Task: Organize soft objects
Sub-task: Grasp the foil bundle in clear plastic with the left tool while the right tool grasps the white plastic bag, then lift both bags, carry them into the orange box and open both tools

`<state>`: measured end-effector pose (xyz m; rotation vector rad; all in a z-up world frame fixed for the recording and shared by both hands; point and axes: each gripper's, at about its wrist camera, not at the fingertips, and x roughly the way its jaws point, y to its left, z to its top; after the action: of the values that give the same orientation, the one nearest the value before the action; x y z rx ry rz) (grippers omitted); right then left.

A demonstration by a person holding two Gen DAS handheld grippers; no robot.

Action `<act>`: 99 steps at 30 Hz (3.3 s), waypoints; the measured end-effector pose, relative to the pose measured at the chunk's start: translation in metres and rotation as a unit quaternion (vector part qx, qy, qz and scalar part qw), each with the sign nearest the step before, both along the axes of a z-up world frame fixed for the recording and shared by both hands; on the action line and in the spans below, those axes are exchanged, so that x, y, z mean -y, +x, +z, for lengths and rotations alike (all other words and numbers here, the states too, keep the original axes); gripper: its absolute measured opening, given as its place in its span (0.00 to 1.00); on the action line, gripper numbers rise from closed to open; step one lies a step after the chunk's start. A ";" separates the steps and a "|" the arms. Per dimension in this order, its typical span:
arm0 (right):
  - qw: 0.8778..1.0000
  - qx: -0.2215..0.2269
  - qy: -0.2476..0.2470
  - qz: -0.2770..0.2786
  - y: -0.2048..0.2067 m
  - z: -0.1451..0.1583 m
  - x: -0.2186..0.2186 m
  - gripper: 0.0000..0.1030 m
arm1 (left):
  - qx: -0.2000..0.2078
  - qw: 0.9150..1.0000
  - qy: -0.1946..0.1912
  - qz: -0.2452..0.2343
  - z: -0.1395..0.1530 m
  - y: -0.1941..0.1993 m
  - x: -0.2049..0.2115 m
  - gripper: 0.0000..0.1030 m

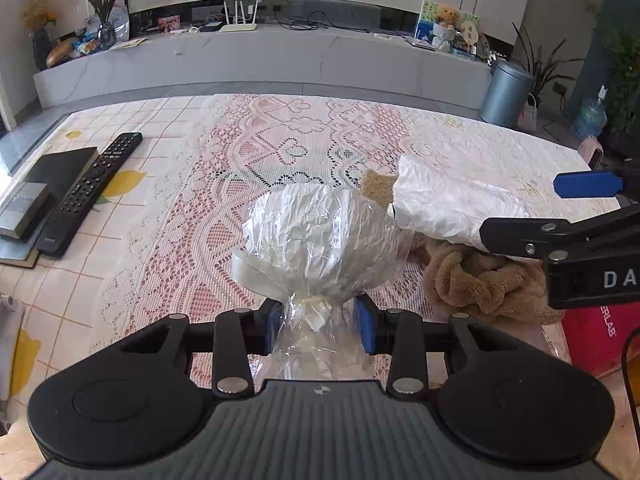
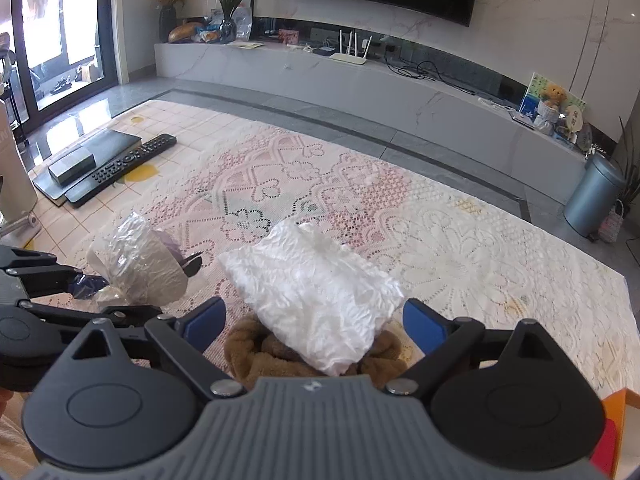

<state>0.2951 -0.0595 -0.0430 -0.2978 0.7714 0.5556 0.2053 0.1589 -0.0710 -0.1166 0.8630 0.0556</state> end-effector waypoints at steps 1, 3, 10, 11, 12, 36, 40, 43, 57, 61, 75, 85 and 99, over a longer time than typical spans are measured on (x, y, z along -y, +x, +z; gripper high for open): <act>1.000 -0.006 -0.001 0.003 0.004 -0.002 -0.002 0.91 | 0.002 1.000 -0.003 0.000 -0.001 0.000 -0.001 0.42; 1.000 -0.016 -0.002 0.011 0.010 -0.007 -0.007 0.91 | 0.003 1.000 -0.006 -0.001 -0.003 0.001 -0.001 0.42; 0.999 -0.053 -0.010 0.009 0.032 -0.029 -0.023 0.95 | -0.005 1.000 -0.010 -0.003 -0.010 0.001 -0.002 0.42; 0.998 -0.063 -0.005 0.002 0.036 -0.033 -0.023 0.95 | -0.005 1.000 -0.009 -0.003 -0.010 0.001 -0.002 0.43; 0.997 -0.074 0.004 -0.006 0.040 -0.035 -0.021 0.95 | -0.005 1.000 -0.010 -0.003 -0.010 0.001 -0.002 0.43; 0.991 -0.082 0.092 -0.052 0.026 0.020 0.026 0.18 | 0.020 1.000 0.011 -0.017 0.019 -0.015 0.009 0.43; 0.990 -0.075 0.111 -0.053 0.014 0.040 0.042 0.18 | 0.028 0.999 -0.002 -0.022 0.033 -0.023 0.016 0.43; 0.988 -0.071 0.123 -0.053 0.001 0.054 0.054 0.18 | 0.039 0.999 -0.006 -0.029 0.047 -0.032 0.026 0.43; 0.989 -0.016 0.118 -0.086 -0.083 0.106 0.172 0.19 | 0.069 0.988 -0.063 -0.120 0.102 -0.069 0.111 0.43; 0.987 -0.005 0.105 -0.122 -0.100 0.114 0.220 0.19 | 0.081 0.981 -0.062 -0.163 0.115 -0.071 0.151 0.43; 0.978 -0.015 0.045 -0.205 -0.117 0.098 0.343 0.19 | 0.035 0.948 -0.062 -0.309 0.104 -0.023 0.297 0.42; 0.970 -0.071 -0.003 -0.230 -0.078 0.042 0.390 0.19 | -0.018 0.928 0.005 -0.372 0.066 0.012 0.363 0.43; 0.968 -0.126 -0.044 -0.211 -0.031 -0.016 0.403 0.22 | -0.044 0.901 0.088 -0.423 0.023 0.030 0.405 0.43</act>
<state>0.2640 -0.4630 -0.0588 -0.1377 1.0752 0.1570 0.2349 -0.2466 -0.0476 0.4416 0.9353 -0.6821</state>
